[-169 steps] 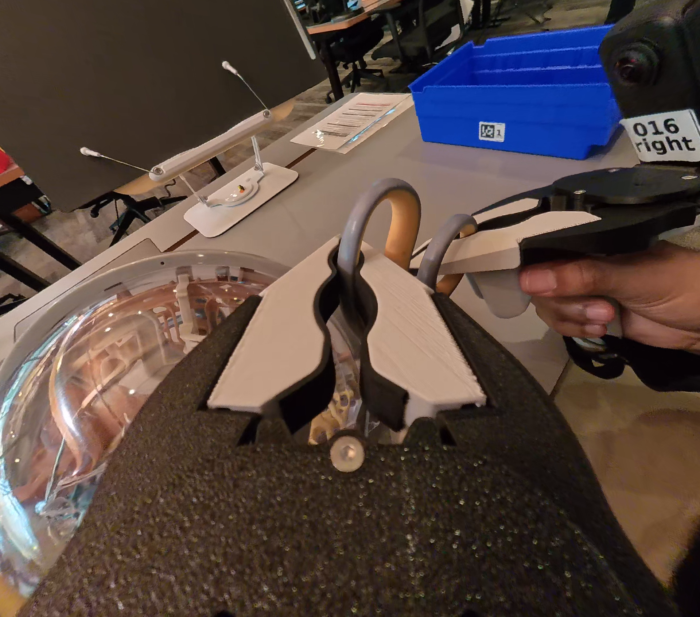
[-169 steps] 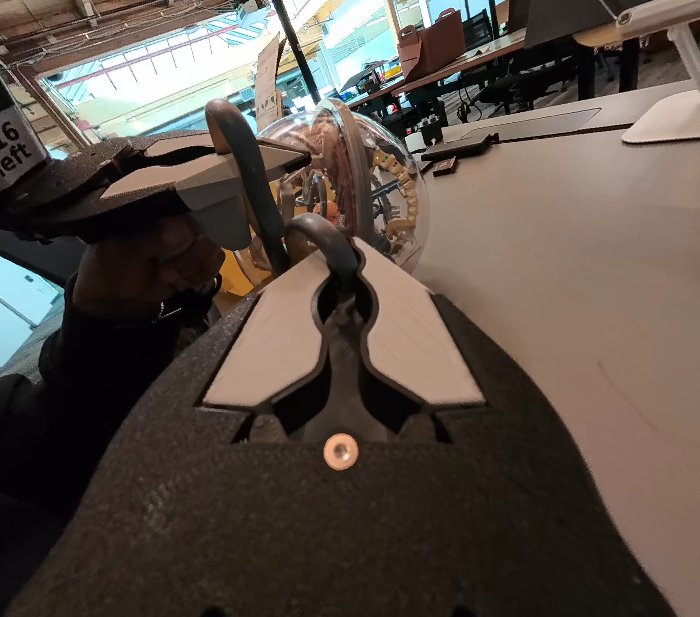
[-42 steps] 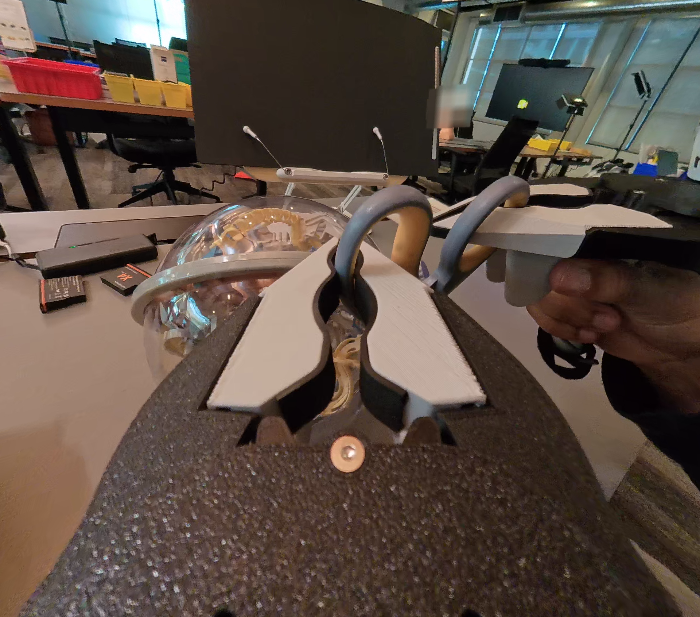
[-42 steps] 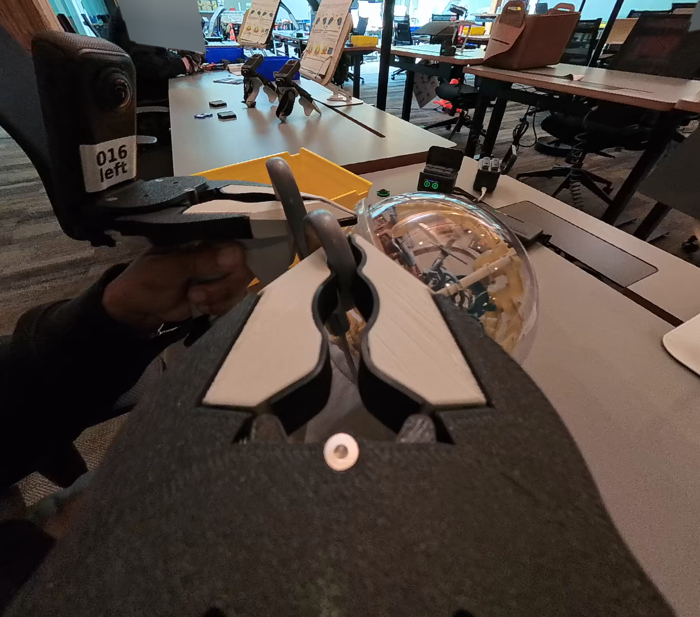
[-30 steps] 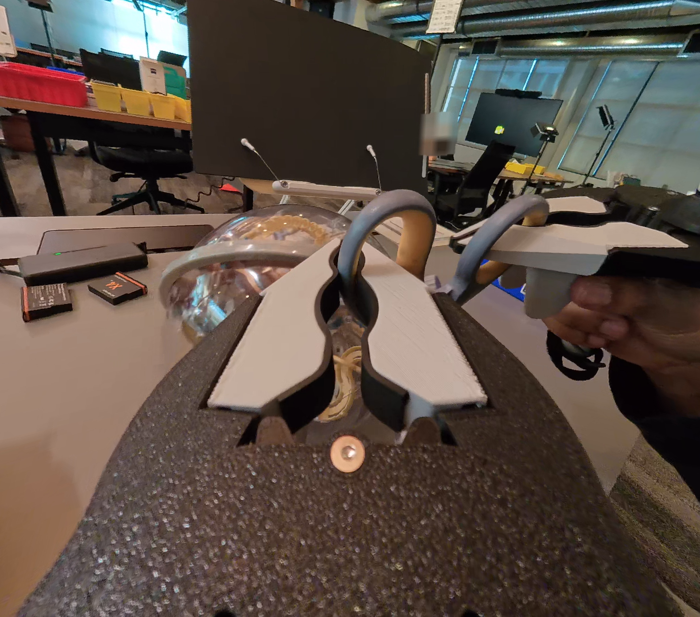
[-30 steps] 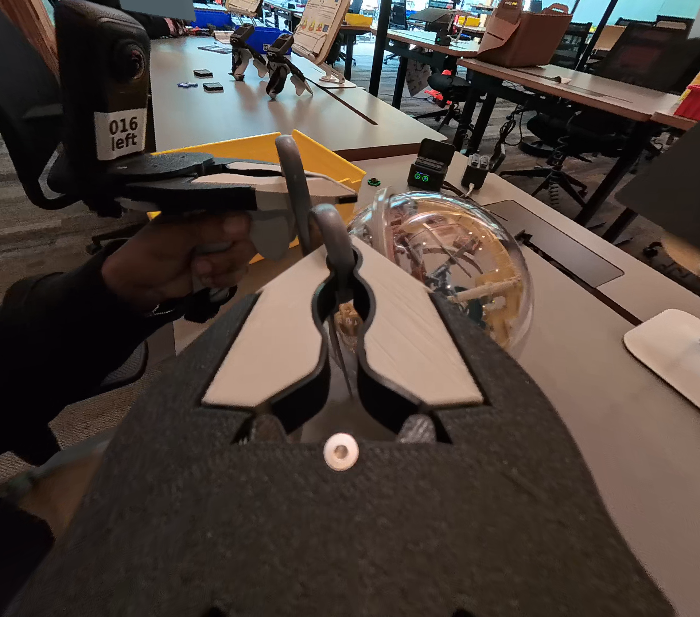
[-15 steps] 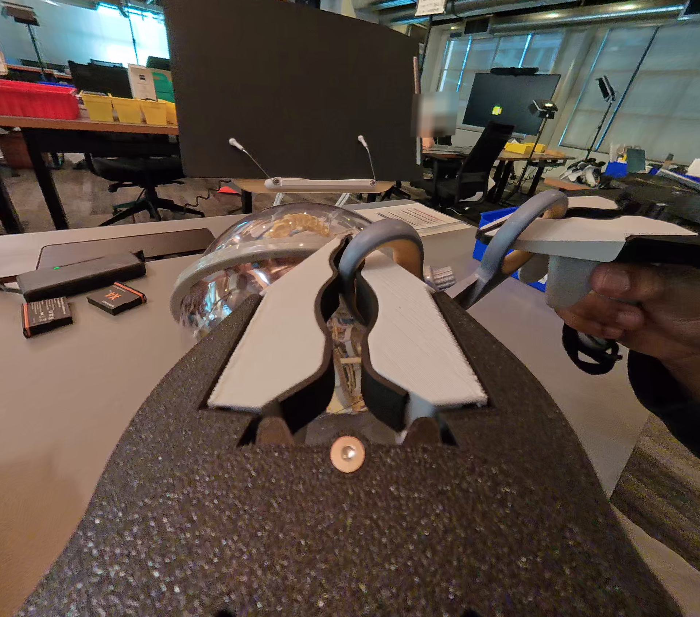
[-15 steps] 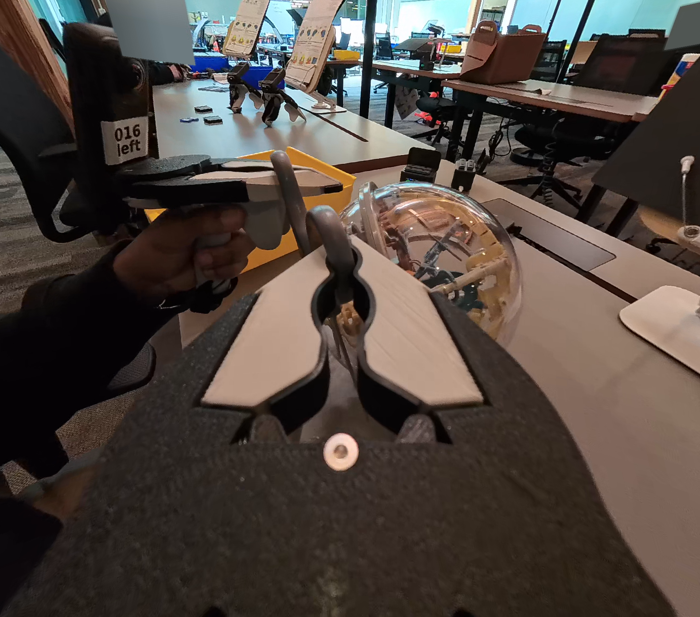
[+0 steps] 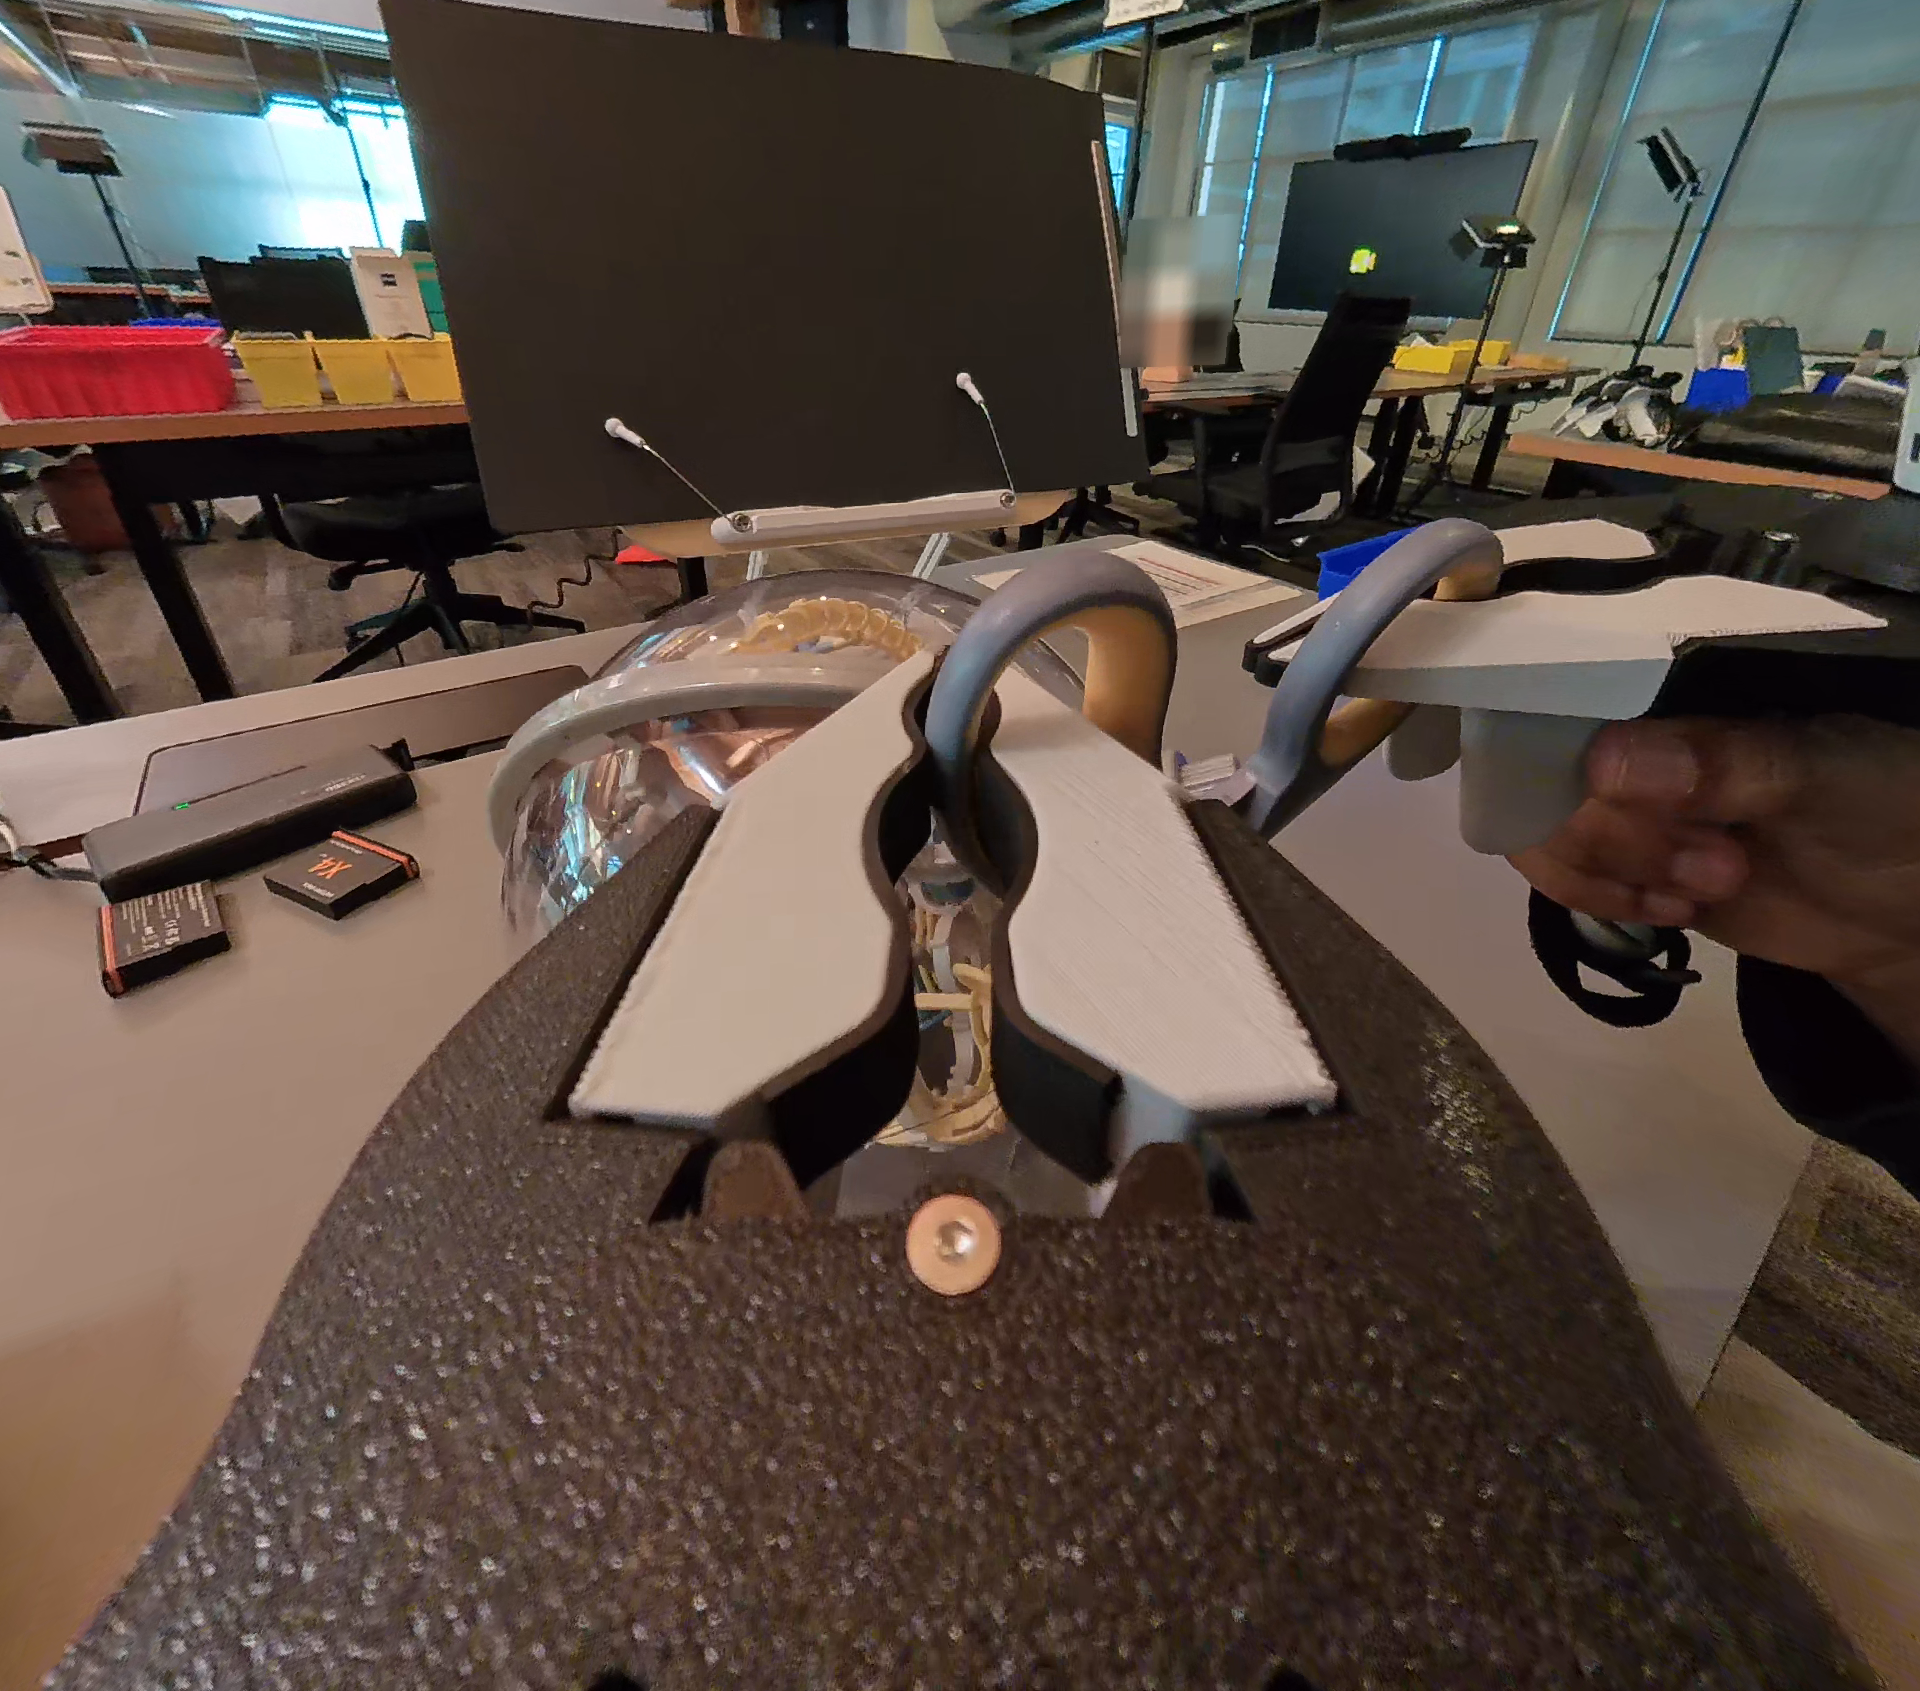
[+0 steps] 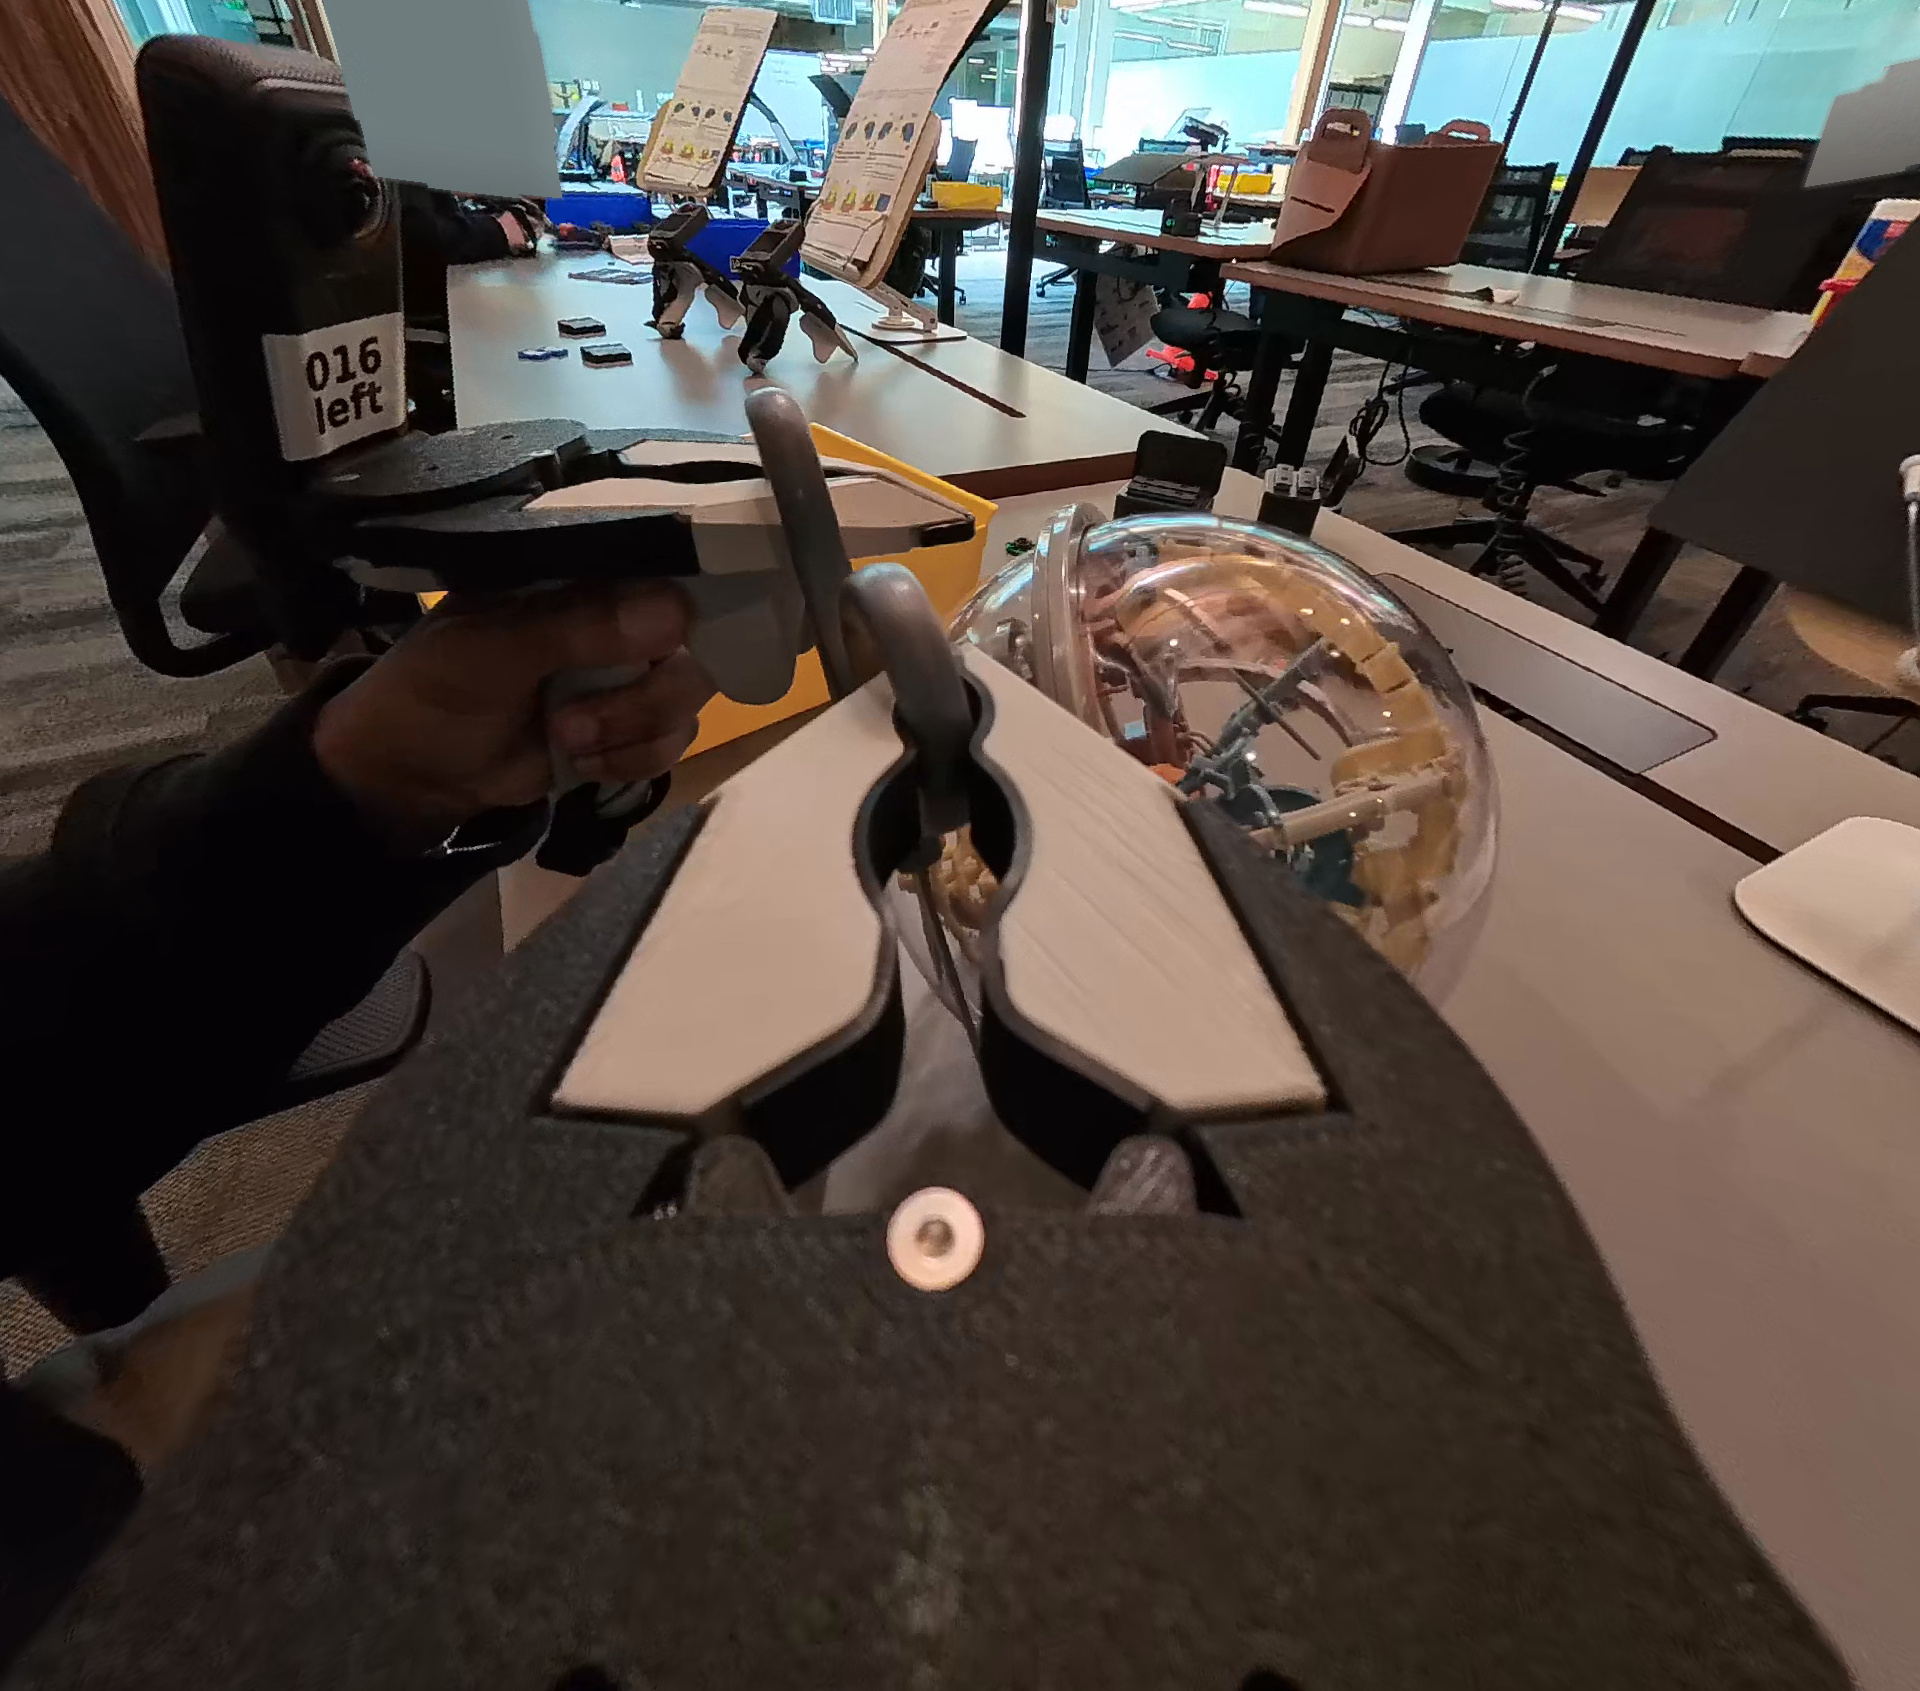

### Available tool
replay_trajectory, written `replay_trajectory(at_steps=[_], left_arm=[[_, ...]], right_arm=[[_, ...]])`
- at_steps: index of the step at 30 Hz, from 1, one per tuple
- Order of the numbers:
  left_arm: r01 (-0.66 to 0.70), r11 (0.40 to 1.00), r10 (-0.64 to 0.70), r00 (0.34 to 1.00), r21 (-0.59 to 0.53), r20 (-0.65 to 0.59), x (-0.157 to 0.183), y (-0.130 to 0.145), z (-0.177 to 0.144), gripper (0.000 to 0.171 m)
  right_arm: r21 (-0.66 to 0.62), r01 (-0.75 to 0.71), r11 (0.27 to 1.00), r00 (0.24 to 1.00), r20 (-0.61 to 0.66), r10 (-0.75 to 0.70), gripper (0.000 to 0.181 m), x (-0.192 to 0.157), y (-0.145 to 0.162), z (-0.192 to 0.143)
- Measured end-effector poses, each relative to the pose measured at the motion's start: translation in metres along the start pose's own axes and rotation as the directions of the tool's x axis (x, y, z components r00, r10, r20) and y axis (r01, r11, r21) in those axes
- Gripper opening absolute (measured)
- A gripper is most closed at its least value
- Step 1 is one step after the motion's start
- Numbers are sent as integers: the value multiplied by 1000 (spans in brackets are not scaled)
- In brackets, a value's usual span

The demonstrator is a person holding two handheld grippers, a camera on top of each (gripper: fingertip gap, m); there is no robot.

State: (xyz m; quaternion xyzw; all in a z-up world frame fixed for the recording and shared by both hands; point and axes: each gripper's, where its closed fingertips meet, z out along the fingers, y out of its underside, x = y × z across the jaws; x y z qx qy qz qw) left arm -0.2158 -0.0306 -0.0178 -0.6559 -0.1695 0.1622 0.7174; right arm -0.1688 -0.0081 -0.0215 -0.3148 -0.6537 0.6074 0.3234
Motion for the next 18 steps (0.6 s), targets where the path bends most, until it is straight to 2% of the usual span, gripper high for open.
replay_trajectory(at_steps=[7,18], left_arm=[[-27,1000,27,1000,-15,-6,1,8,3,0],[-18,1000,18,1000,-18,-8,10,5,5,0]], right_arm=[[17,4,1000,1000,-16,-4,0,4,7,-1],[50,5,999,1000,-20,-4,0,2,2,2]])
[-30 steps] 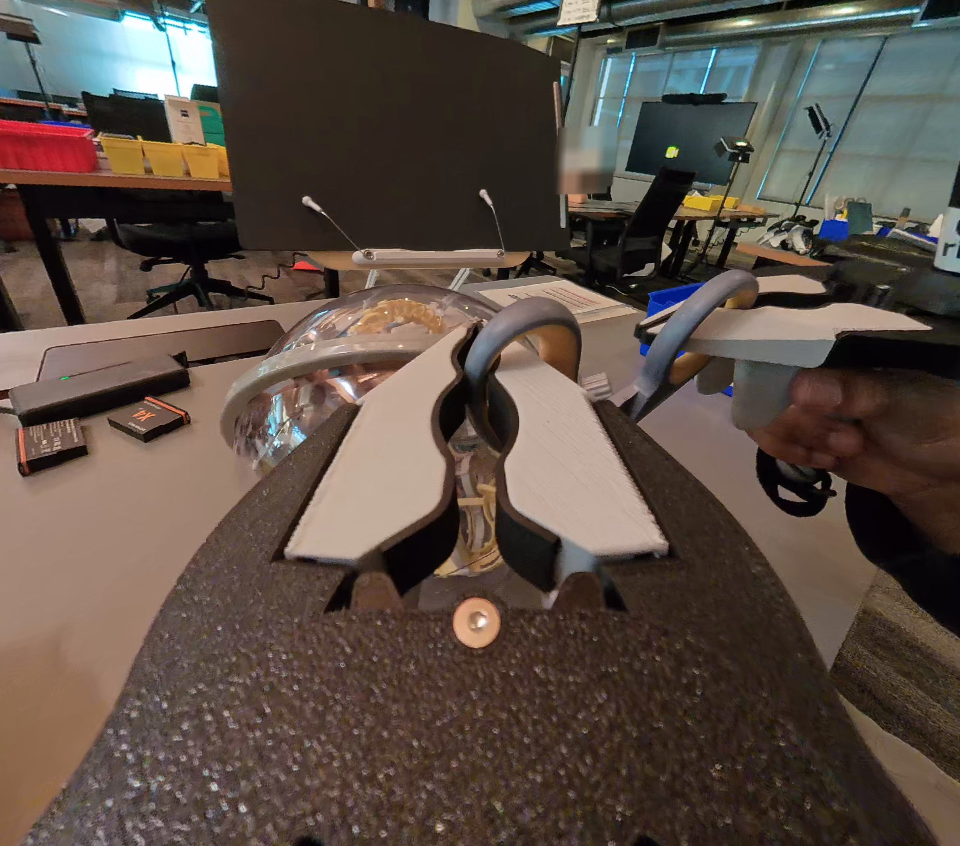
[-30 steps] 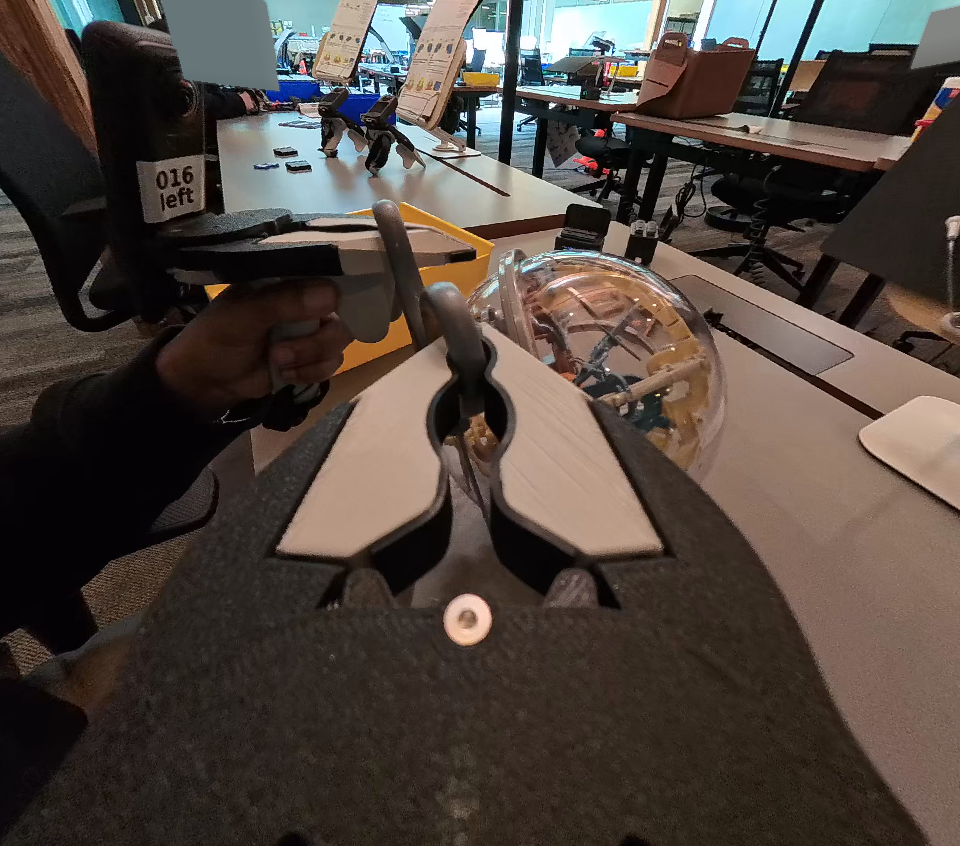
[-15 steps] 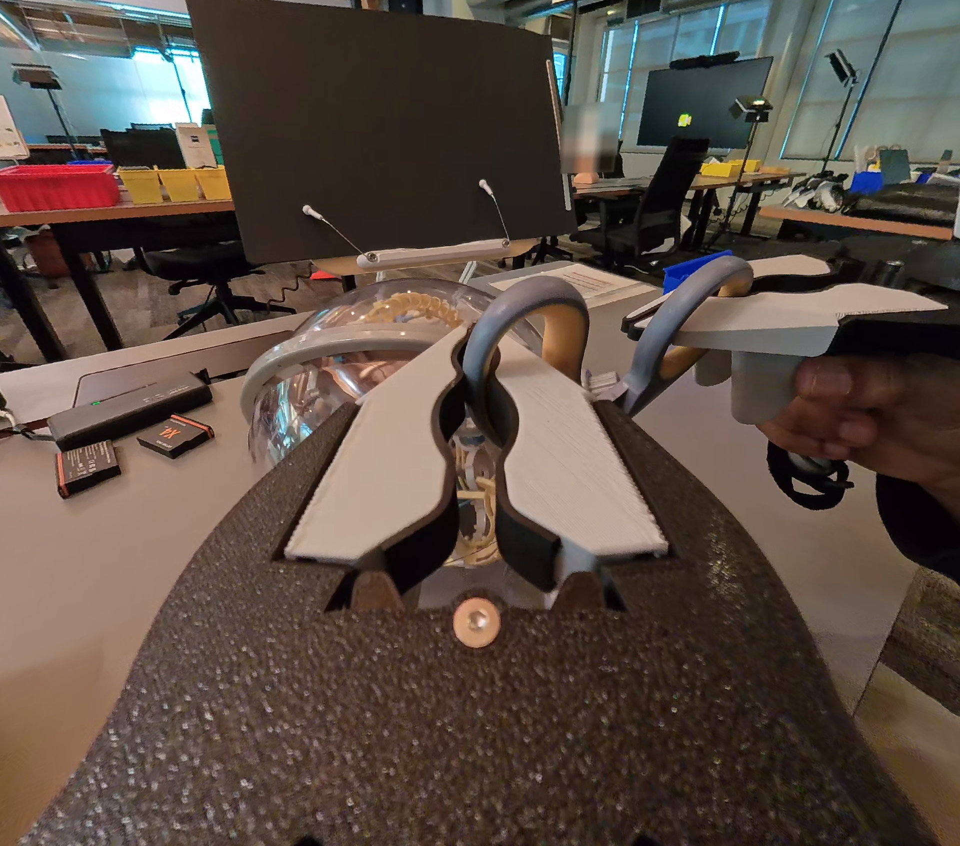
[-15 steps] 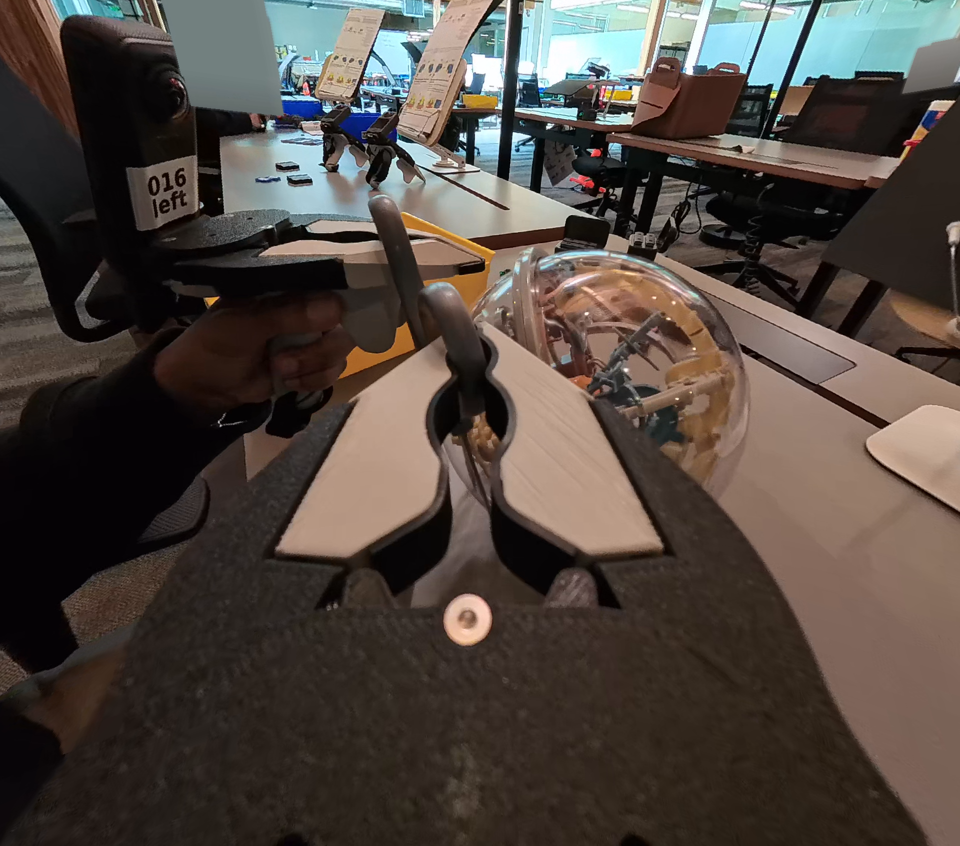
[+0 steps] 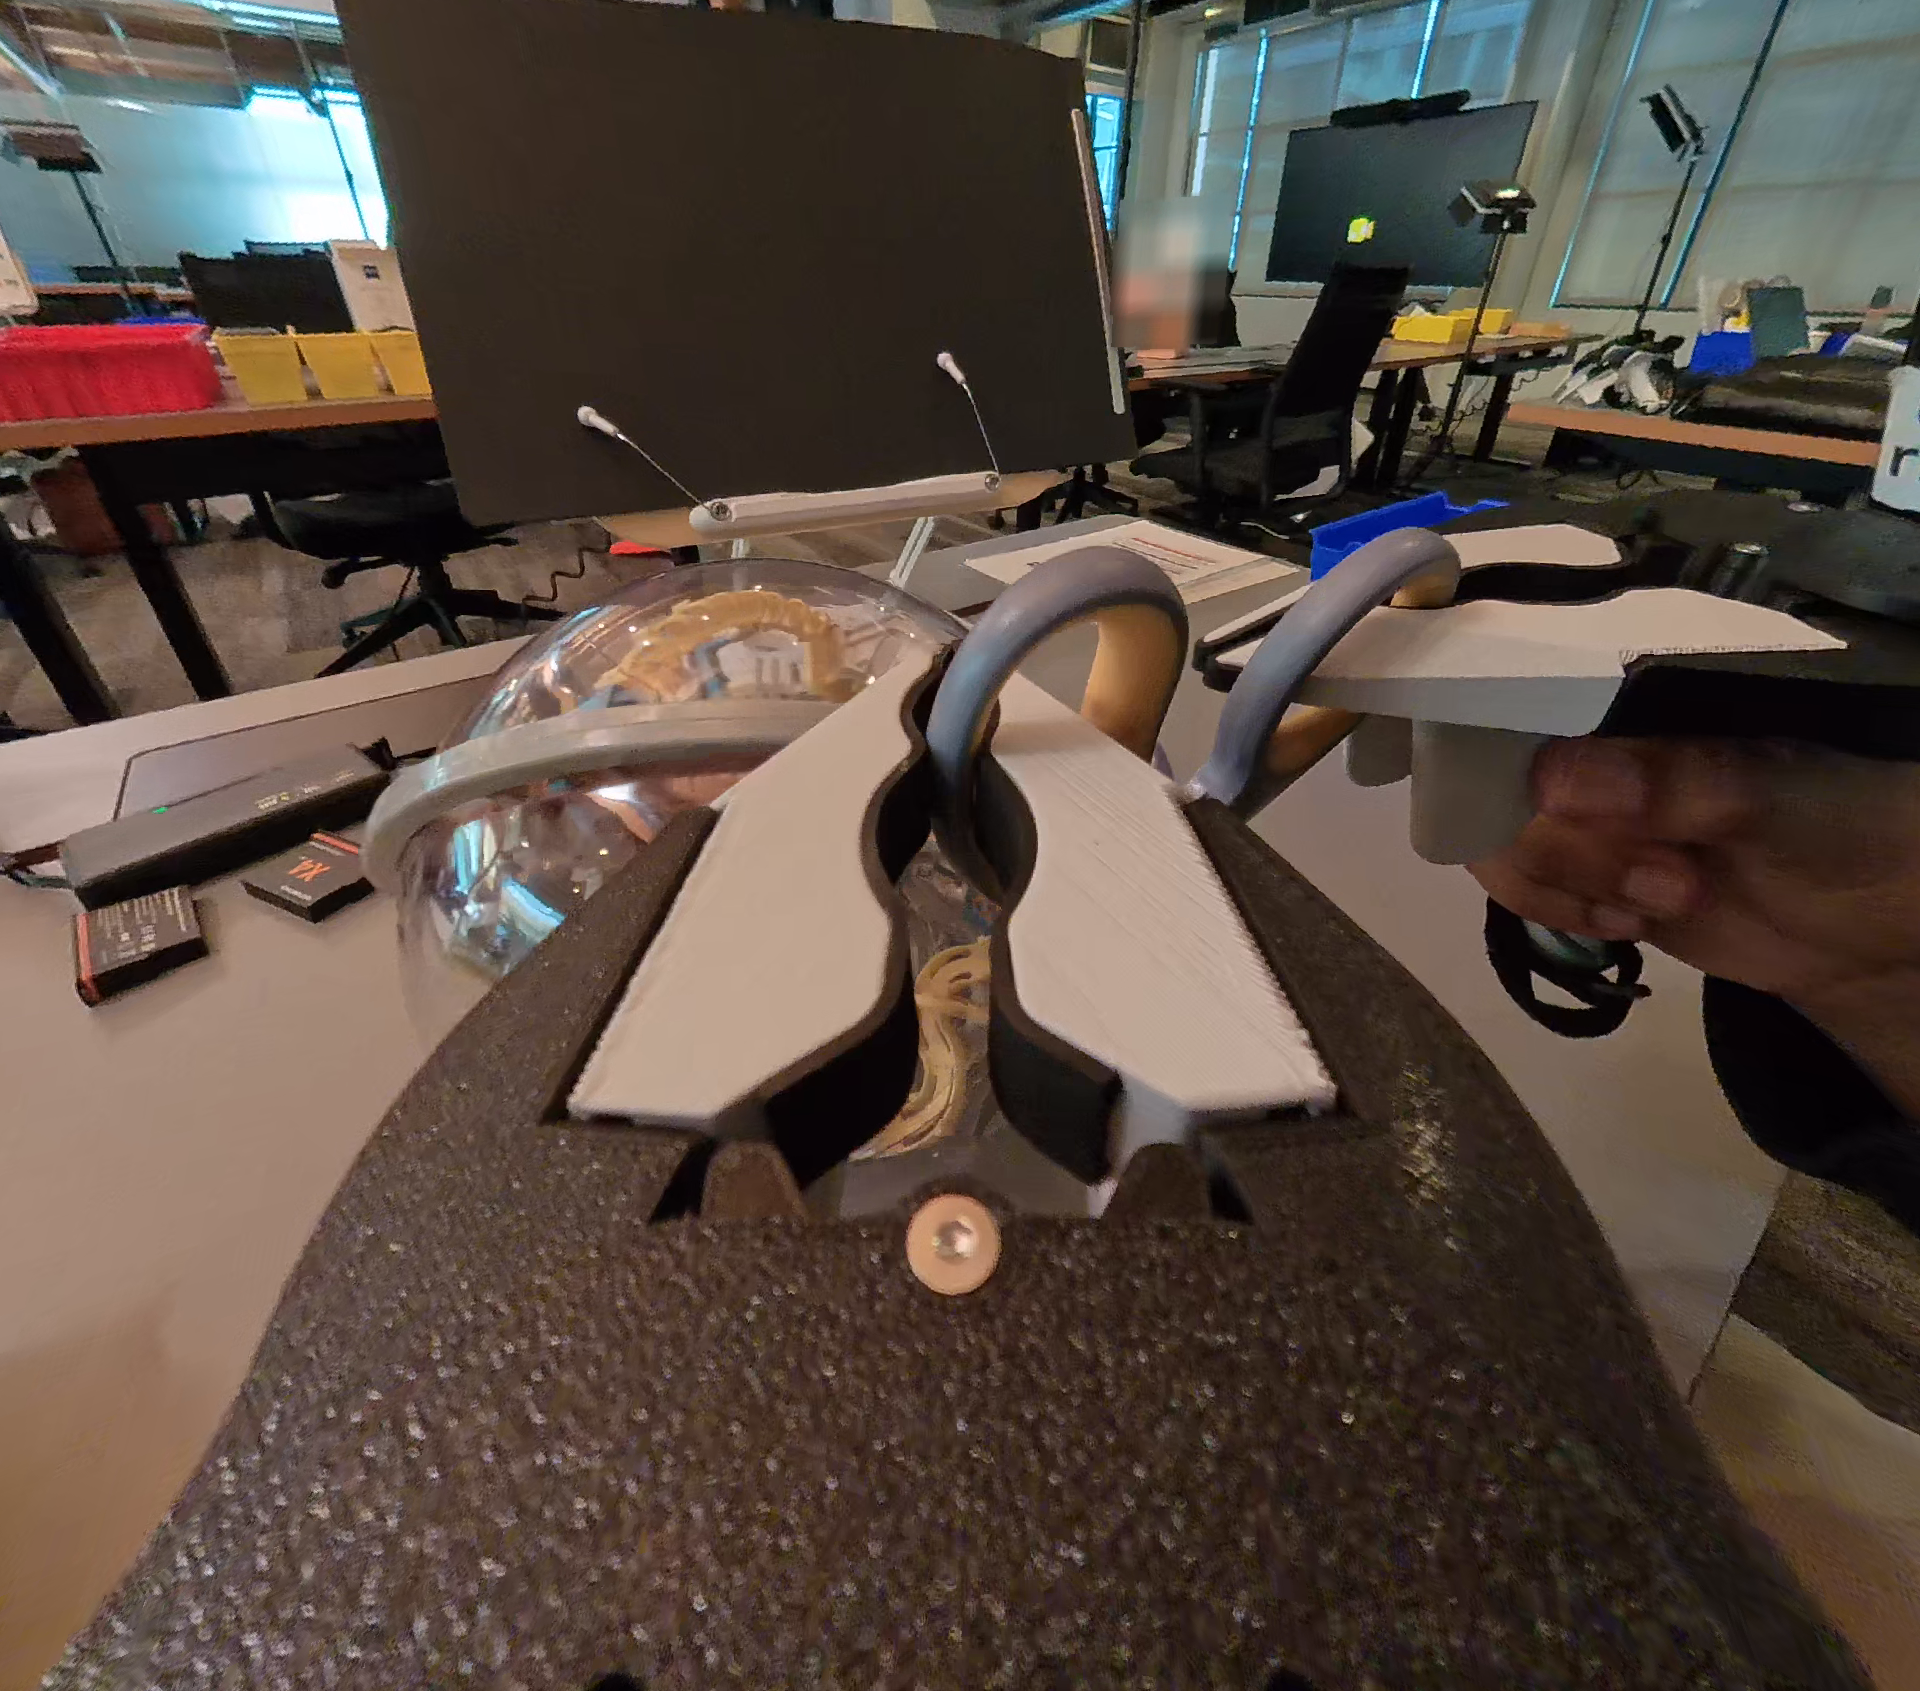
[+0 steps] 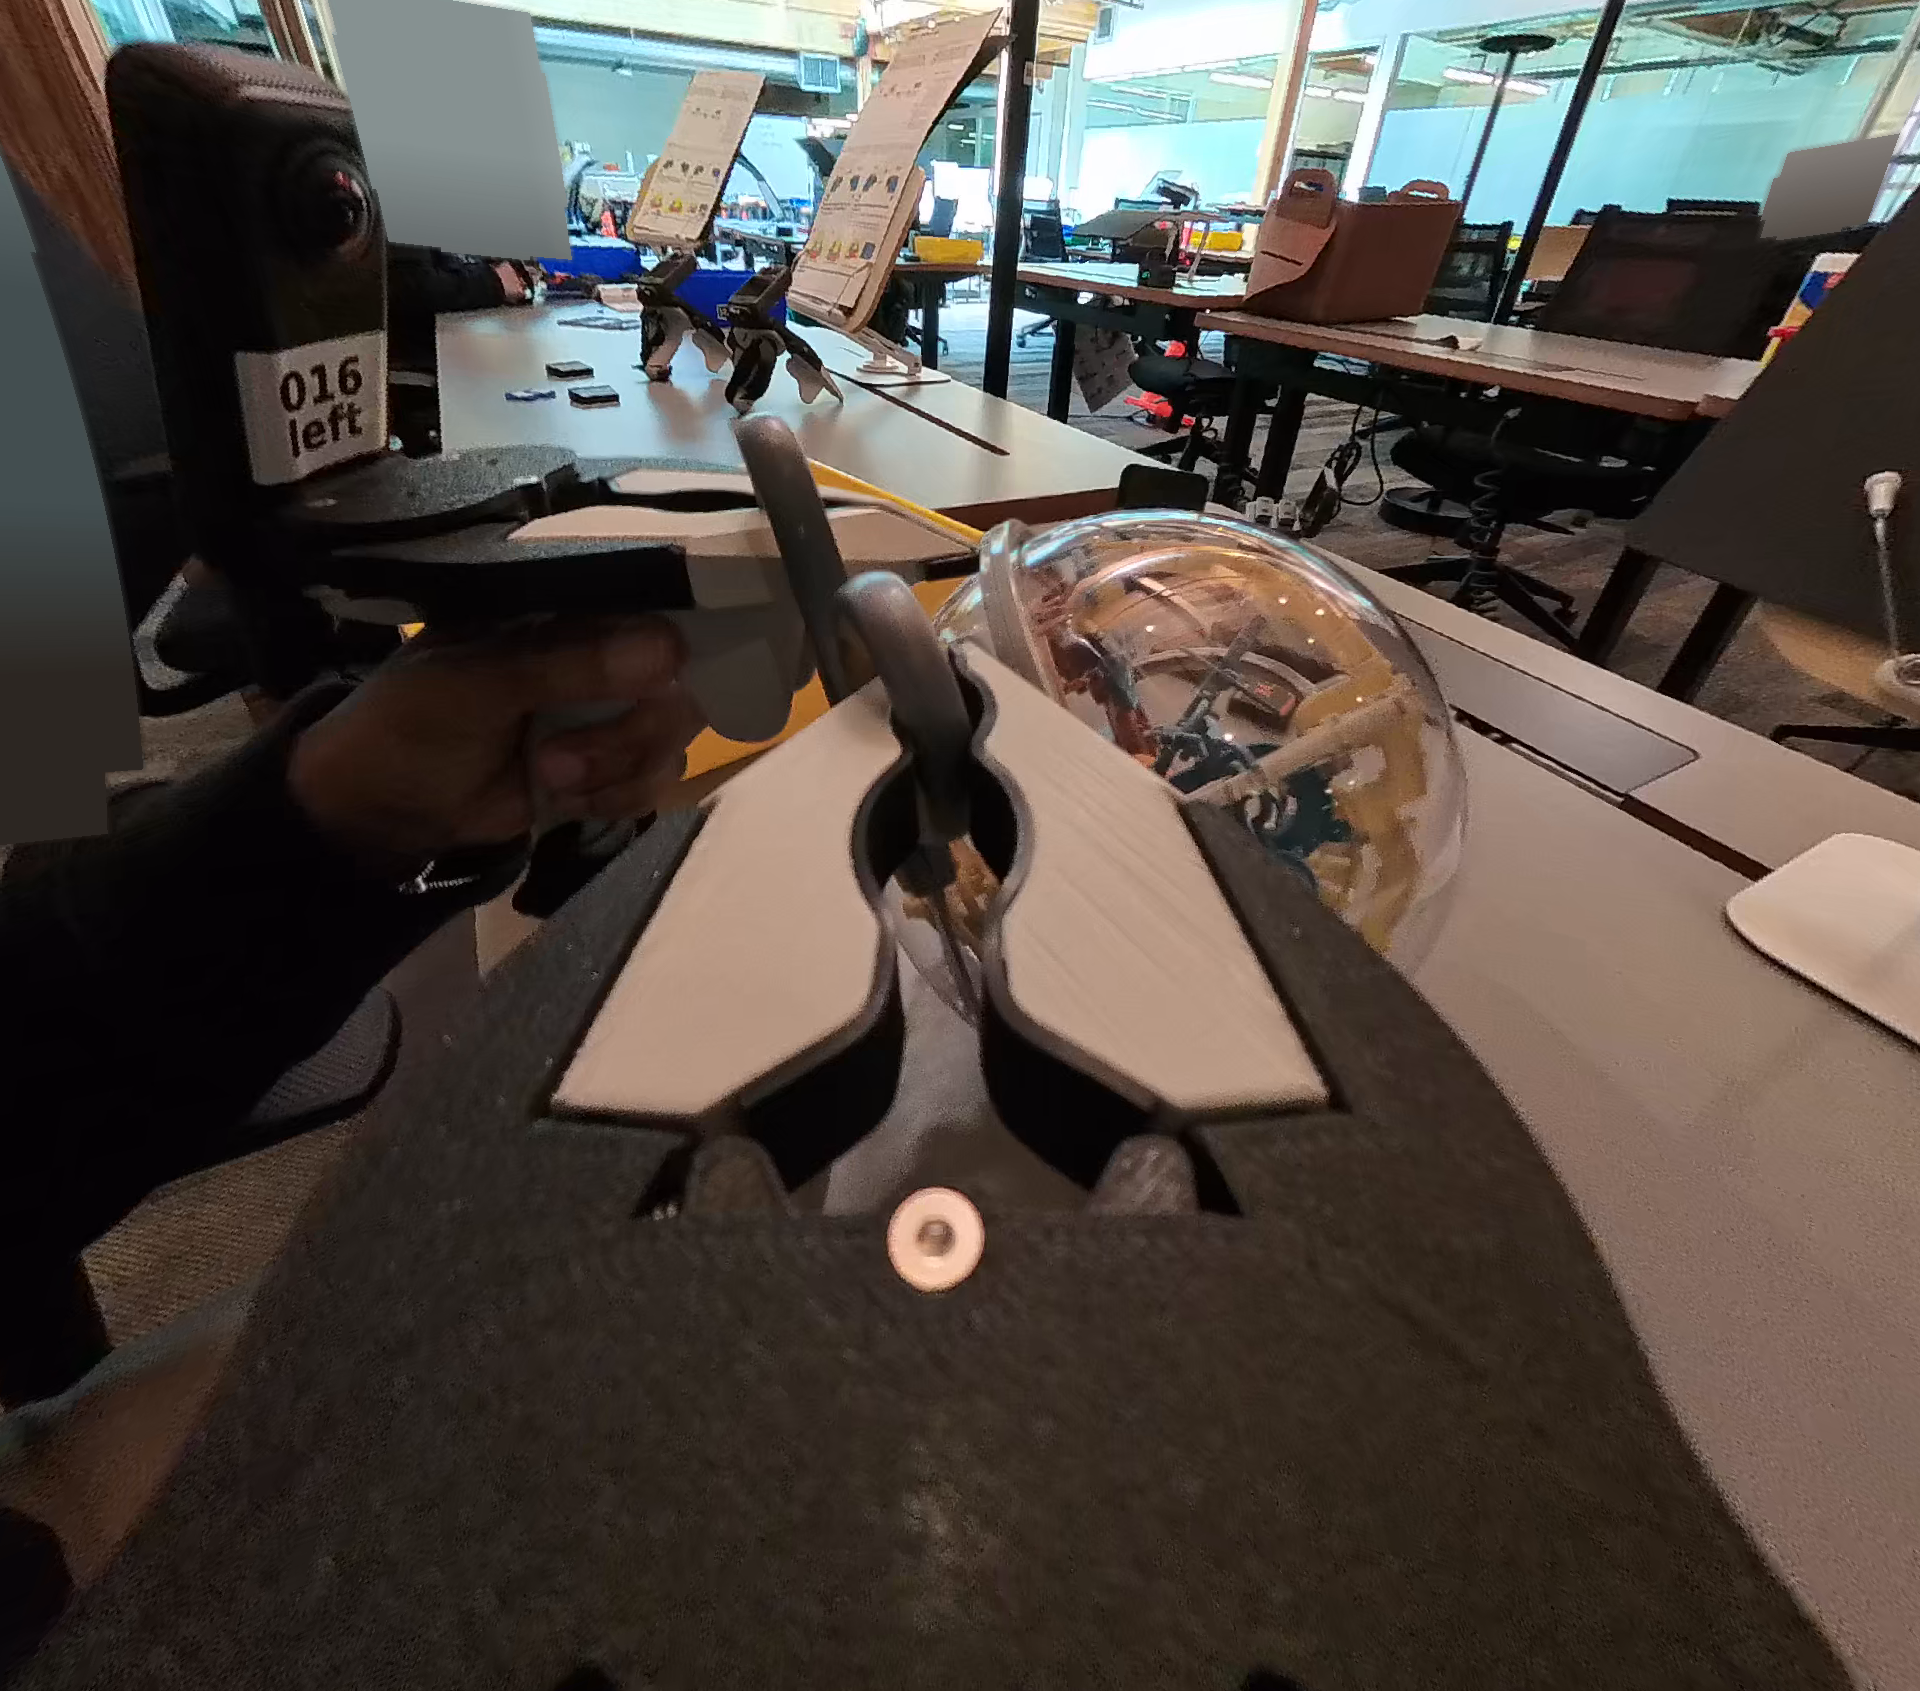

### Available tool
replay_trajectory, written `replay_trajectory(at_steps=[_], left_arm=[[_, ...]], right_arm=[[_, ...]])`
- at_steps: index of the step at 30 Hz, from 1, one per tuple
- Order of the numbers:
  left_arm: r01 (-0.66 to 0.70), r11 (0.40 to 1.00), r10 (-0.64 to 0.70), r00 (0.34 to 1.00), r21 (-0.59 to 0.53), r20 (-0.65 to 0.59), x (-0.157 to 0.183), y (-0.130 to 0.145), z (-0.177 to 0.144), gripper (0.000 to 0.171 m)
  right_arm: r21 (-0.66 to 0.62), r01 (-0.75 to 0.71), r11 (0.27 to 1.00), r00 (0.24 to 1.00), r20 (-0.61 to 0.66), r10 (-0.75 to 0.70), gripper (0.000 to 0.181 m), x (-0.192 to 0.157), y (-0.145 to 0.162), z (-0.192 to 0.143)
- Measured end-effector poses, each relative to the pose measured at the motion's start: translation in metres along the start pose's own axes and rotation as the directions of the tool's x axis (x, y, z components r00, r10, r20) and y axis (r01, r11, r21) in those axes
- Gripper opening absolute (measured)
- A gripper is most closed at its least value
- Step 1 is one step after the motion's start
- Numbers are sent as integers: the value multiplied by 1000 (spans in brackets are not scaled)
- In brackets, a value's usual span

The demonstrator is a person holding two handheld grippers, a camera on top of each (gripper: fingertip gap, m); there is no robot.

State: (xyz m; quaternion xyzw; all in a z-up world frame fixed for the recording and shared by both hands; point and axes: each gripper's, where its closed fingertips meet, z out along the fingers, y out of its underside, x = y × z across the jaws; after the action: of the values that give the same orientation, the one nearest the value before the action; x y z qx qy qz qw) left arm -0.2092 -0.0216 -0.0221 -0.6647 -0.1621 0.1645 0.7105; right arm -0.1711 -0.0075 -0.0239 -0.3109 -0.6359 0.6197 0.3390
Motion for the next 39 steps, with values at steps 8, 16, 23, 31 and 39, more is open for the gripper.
replay_trajectory(at_steps=[8,16,23,31,39], left_arm=[[23,1000,-23,1000,4,15,1,-2,0,0],[22,1000,-21,999,-13,27,3,-2,1,0],[2,1000,-1,999,-12,33,4,-3,1,0],[-5,1000,6,999,-26,35,6,-2,2,0],[-54,998,56,997,25,-57,26,-17,-6,0]], right_arm=[[-11,-16,1000,1000,-10,16,0,0,-5,2],[-49,-30,998,1000,7,31,0,1,-6,3],[-98,-31,995,999,36,35,0,3,-5,3],[-135,-25,991,998,58,33,0,4,-2,2],[-103,55,993,998,48,-50,0,-11,-16,-19]])
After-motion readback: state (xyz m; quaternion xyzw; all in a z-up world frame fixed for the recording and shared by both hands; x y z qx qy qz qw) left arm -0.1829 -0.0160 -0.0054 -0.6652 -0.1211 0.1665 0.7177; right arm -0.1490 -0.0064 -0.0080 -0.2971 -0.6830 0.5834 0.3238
